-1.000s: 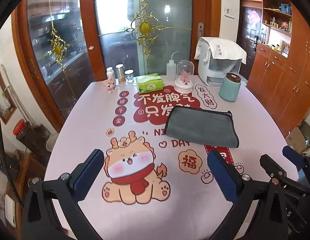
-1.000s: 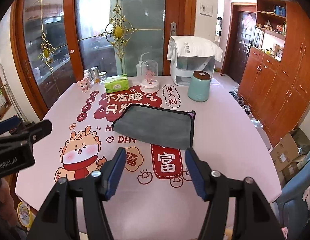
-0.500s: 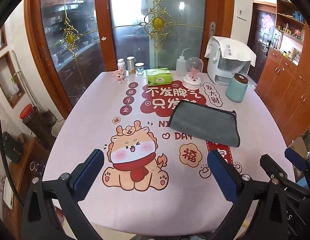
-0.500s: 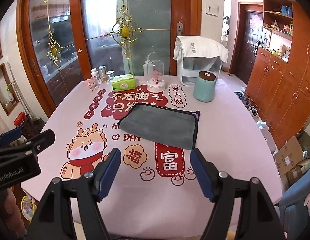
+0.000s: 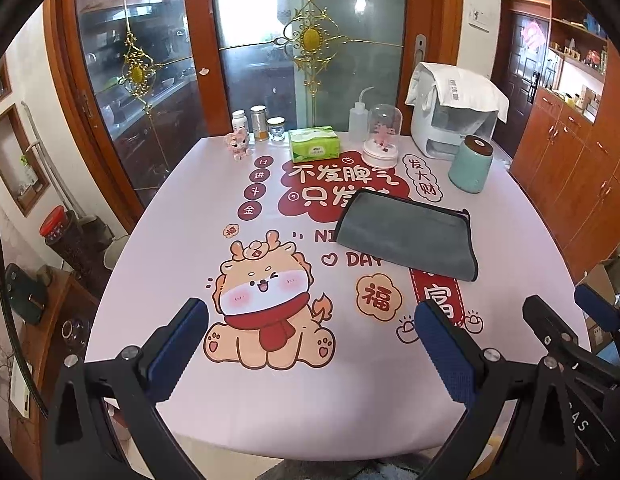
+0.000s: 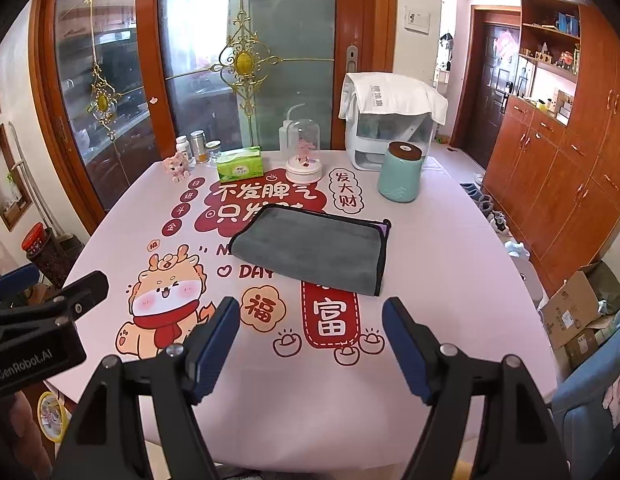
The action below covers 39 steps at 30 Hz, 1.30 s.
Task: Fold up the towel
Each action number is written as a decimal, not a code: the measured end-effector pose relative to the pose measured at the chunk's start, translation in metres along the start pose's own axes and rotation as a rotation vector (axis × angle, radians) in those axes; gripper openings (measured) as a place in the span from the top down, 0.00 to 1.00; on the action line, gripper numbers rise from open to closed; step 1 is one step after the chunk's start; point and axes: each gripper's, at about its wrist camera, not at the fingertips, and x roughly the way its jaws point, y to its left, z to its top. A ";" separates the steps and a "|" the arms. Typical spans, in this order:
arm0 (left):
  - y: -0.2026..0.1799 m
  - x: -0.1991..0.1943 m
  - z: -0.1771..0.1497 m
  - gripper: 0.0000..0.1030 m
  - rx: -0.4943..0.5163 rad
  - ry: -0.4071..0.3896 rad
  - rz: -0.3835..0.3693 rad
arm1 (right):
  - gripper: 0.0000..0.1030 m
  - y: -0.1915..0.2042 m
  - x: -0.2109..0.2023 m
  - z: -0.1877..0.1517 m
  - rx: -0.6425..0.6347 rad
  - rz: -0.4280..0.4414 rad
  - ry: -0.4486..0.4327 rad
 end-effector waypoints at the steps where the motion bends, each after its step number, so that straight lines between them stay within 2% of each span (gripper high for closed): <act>1: -0.001 0.000 0.000 0.00 0.004 0.001 -0.002 | 0.28 0.000 0.000 0.000 0.001 0.000 0.002; 39: 0.001 0.005 -0.003 0.00 -0.003 0.028 -0.028 | 0.28 0.003 0.007 -0.004 -0.007 0.000 0.030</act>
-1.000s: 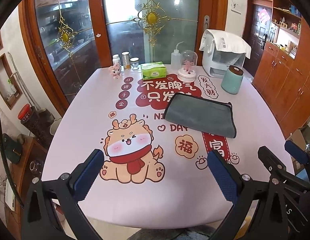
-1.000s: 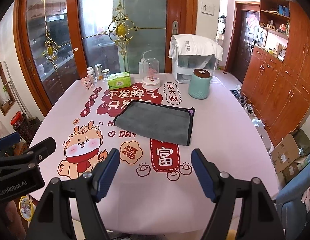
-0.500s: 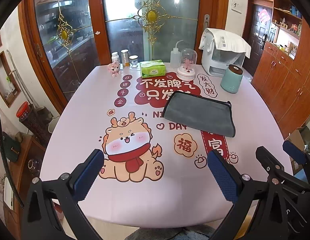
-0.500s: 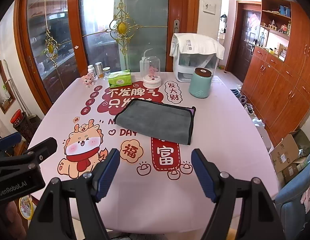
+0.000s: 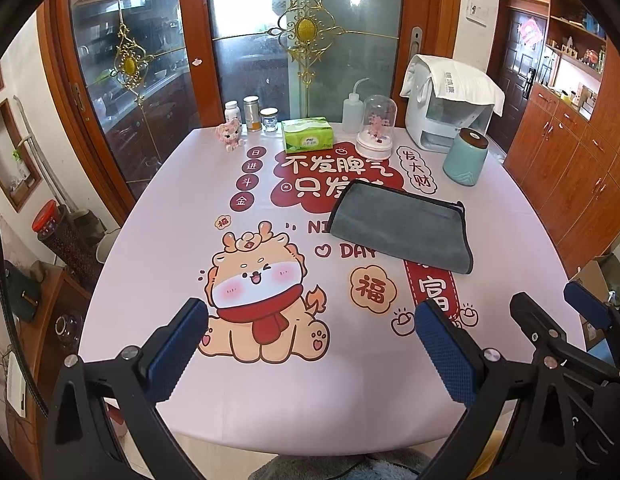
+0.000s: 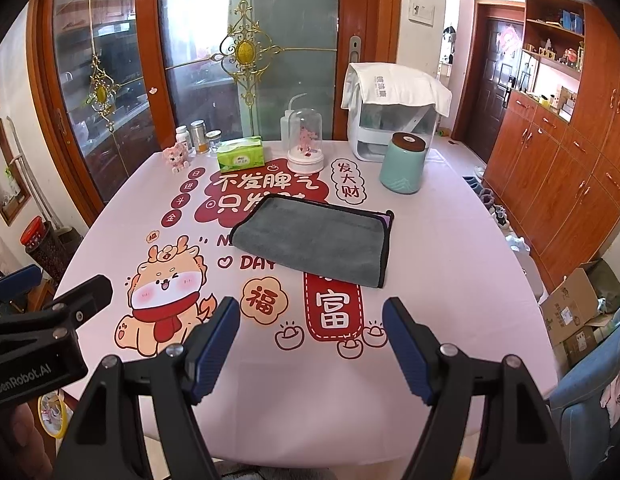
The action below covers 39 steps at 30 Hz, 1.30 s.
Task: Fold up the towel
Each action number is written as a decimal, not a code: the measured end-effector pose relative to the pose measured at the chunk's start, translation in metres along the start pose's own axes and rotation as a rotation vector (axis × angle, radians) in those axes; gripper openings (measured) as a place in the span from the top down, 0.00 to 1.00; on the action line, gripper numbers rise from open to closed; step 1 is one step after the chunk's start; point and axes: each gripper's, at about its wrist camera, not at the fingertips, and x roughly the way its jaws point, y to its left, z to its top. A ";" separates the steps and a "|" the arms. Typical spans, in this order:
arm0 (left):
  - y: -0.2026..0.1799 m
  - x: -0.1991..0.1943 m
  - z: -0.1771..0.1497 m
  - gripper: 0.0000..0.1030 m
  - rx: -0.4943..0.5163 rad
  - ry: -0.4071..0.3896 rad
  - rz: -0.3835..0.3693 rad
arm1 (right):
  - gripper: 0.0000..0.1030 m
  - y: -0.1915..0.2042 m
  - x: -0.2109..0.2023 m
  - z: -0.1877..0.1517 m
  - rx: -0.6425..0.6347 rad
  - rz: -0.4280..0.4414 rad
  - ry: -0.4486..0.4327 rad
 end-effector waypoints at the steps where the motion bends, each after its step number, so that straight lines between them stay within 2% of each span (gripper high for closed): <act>1: 0.000 0.000 0.000 0.00 0.000 0.000 0.000 | 0.28 0.000 0.000 -0.001 -0.001 0.000 0.000; 39: 0.001 0.006 -0.010 0.00 -0.001 0.013 -0.007 | 0.28 0.006 0.005 -0.006 0.003 -0.004 0.023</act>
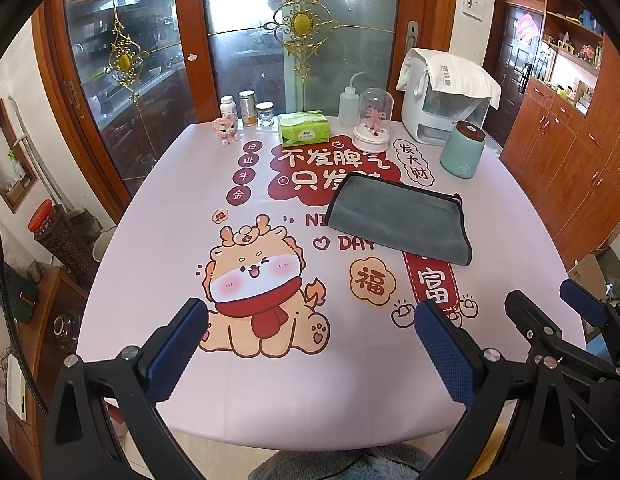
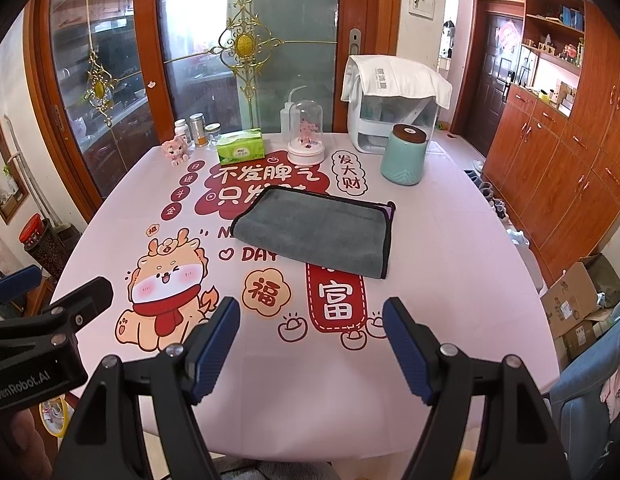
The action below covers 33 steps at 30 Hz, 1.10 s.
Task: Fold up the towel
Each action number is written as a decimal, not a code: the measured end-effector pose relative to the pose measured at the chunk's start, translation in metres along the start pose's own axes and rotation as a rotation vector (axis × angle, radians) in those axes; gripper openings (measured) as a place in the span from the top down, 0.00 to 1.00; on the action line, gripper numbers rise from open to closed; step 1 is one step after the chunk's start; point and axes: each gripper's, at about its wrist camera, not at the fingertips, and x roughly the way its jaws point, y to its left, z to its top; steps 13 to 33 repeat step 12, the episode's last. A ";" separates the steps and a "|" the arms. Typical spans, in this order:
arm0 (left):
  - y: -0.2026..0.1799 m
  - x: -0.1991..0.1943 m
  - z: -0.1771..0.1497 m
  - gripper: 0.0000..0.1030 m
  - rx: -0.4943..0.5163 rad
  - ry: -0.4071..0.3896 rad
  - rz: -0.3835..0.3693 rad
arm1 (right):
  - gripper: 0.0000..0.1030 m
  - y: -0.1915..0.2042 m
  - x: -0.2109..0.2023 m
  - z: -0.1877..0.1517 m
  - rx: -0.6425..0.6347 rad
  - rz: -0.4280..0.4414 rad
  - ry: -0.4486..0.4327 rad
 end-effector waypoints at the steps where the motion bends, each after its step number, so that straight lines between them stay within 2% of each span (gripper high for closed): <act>1: 0.000 0.000 0.000 0.00 0.000 0.001 0.000 | 0.28 0.000 0.000 0.000 0.000 0.000 0.000; 33: -0.001 0.001 0.000 0.00 0.002 0.000 -0.004 | 0.28 0.000 0.000 -0.001 0.000 0.000 0.001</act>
